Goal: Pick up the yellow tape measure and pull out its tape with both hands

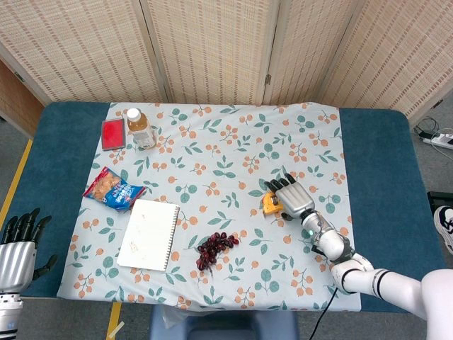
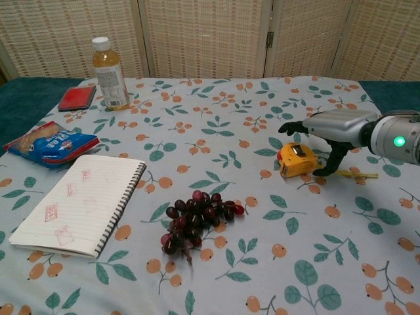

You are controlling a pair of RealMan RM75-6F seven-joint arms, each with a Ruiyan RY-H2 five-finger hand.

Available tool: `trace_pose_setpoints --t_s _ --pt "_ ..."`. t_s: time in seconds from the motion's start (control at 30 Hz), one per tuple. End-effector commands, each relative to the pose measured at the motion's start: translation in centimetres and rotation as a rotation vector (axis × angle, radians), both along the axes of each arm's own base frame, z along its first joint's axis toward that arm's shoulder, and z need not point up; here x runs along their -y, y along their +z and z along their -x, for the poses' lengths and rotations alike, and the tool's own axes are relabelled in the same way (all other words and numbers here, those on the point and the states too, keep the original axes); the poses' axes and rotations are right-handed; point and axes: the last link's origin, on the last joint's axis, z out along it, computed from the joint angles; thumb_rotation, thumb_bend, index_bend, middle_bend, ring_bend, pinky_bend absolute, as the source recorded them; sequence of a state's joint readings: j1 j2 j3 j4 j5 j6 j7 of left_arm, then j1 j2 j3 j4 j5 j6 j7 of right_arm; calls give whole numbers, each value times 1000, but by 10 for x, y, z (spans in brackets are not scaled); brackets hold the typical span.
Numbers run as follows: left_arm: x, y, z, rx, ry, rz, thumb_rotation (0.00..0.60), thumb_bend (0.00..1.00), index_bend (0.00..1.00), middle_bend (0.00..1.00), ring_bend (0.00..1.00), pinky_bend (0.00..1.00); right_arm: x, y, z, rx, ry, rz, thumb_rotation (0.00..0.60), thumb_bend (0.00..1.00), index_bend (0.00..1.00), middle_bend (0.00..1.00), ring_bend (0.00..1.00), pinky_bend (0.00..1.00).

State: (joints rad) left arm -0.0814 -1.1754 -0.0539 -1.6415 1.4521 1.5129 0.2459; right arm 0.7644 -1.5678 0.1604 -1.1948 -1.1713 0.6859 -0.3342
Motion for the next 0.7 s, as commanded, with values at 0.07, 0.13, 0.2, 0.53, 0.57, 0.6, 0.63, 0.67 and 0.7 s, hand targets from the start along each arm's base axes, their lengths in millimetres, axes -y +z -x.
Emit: trace_pose_setpoints --t_s 0.07,0.13,0.2,0.53,0.57,0.6,0.63,0.67,0.7 --pt "0 1 0 -1 -2 -4 600 297 179 76 89 0 1 -5 -3 7 12 3 600 313 115 203 164 0" --pt "0 1 0 0 -2 -4 600 297 179 77 89 0 2 -7 -3 8 15 3 600 313 138 223 175 0" --pt "0 1 0 -1 -1 -4 600 296 179 77 89 0 3 -9 -3 9 17 4 600 313 151 232 178 0" --pt "-3 1 -3 15 -13 -4 600 297 179 77 89 0 5 -12 -7 47 29 26 600 353 397 371 260 11" --pt "-5 2 -5 26 -19 -3 600 297 179 77 89 0 6 -11 -8 56 31 35 600 373 431 394 277 20" --pt "-7 2 -7 35 -29 -3 600 297 179 77 90 0 6 -10 -8 65 32 41 600 395 469 422 298 30" --pt "-10 2 -10 48 -42 -3 600 297 179 77 92 0 6 -9 -9 76 30 48 600 412 501 447 318 37" --pt "-13 2 -13 66 -54 -1 600 297 182 77 95 0 6 -7 -9 89 29 56 600 421 532 471 337 42" --pt "-18 1 -19 93 -73 4 600 299 186 77 98 0 6 -4 -10 113 25 67 600 425 550 485 347 46"
